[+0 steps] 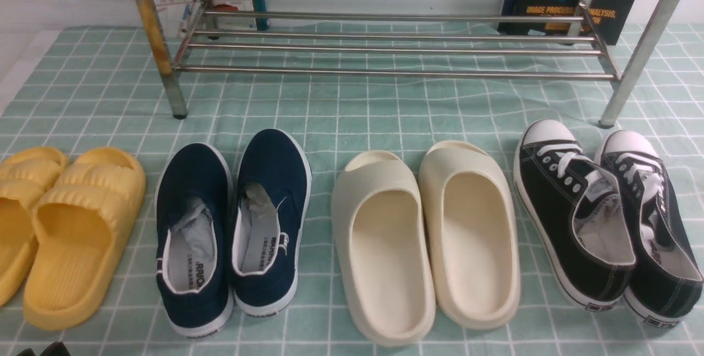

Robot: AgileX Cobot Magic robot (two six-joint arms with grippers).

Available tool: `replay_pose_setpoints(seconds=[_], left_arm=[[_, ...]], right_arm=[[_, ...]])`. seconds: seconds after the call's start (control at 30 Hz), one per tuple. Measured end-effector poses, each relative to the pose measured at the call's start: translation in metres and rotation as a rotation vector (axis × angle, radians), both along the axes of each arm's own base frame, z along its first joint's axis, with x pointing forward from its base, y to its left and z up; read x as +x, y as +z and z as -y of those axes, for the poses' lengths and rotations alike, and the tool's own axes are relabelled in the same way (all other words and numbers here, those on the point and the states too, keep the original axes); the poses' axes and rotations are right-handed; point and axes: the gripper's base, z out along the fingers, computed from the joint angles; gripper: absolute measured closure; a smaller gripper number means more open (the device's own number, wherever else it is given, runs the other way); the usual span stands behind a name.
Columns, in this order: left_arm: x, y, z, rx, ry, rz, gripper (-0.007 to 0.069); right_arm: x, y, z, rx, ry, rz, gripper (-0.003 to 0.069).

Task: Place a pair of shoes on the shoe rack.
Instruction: Use the left arm to grab the shoe closest to it

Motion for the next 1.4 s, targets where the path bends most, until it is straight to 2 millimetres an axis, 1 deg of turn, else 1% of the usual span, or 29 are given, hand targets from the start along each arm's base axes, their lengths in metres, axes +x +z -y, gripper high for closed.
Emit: replay_pose_setpoints(seconds=[0.03, 0.07, 0.2, 0.23, 0.37, 0.4, 0.5, 0.53, 0.6, 0.63, 0.67, 0.73, 1.03, 1.17, 1.23, 1.27, 1.3, 1.33, 1.4], left_arm=[[0.001, 0.003, 0.003, -0.185, 0.018, 0.025, 0.0386], [0.001, 0.003, 0.003, -0.185, 0.018, 0.025, 0.0386], [0.001, 0.005, 0.004, -0.281, 0.027, 0.035, 0.0386], [0.001, 0.008, 0.006, -0.493, 0.049, 0.050, 0.0386], [0.001, 0.009, 0.007, -0.513, 0.048, 0.052, 0.0386], [0.002, 0.009, 0.007, -0.545, 0.051, 0.054, 0.0386], [0.002, 0.009, 0.007, -0.545, 0.051, 0.054, 0.0386], [0.002, 0.010, 0.007, -0.606, 0.057, 0.057, 0.0386], [0.002, 0.013, 0.009, -0.824, 0.074, 0.060, 0.0386], [0.002, 0.014, 0.010, -0.901, 0.078, 0.060, 0.0386], [0.002, 0.014, 0.010, -0.901, 0.078, 0.060, 0.0386], [0.002, 0.016, 0.010, -0.967, 0.080, 0.066, 0.0386], [0.002, 0.017, 0.010, -0.945, 0.072, 0.078, 0.0386], [0.003, 0.020, 0.008, -0.878, 0.067, 0.124, 0.0386], [0.001, 0.033, 0.007, -0.824, 0.052, 0.181, 0.0387], [0.000, 0.043, 0.007, -0.785, 0.037, 0.217, 0.0391], [0.000, 0.045, 0.007, -0.785, 0.034, 0.224, 0.0391], [-0.004, 0.061, 0.007, -0.700, 0.003, 0.275, 0.0408], [-0.008, 0.090, 0.011, -0.526, -0.061, 0.302, 0.0468]], right_arm=[[0.000, 0.000, 0.000, 0.000, 0.000, 0.000, 0.0420], [0.000, 0.000, 0.000, 0.000, 0.000, 0.000, 0.0420], [0.000, 0.000, 0.000, 0.000, 0.000, 0.000, 0.0420], [0.000, 0.000, 0.000, 0.000, 0.000, 0.000, 0.0420], [0.000, 0.000, 0.000, 0.000, 0.000, 0.000, 0.0420], [0.000, 0.000, 0.000, 0.000, 0.000, 0.000, 0.0420], [0.000, 0.000, 0.000, 0.000, 0.000, 0.000, 0.0420], [0.000, 0.000, 0.000, 0.000, 0.000, 0.000, 0.0420], [0.000, 0.000, 0.000, 0.000, 0.000, 0.000, 0.0420], [0.000, 0.000, 0.000, 0.000, 0.000, 0.000, 0.0420], [0.000, 0.000, 0.000, 0.000, 0.000, 0.000, 0.0420], [0.000, 0.000, 0.000, 0.000, 0.000, 0.000, 0.0420], [0.000, 0.000, 0.000, 0.000, 0.000, 0.000, 0.0420], [0.000, 0.000, 0.000, 0.000, 0.000, 0.000, 0.0420], [0.000, 0.000, 0.000, 0.000, 0.000, 0.000, 0.0420], [0.000, 0.000, 0.000, 0.000, 0.000, 0.000, 0.0420], [0.000, 0.000, 0.000, 0.000, 0.000, 0.000, 0.0420], [0.000, 0.000, 0.000, 0.000, 0.000, 0.000, 0.0420], [0.000, 0.000, 0.000, 0.000, 0.000, 0.000, 0.0420]])
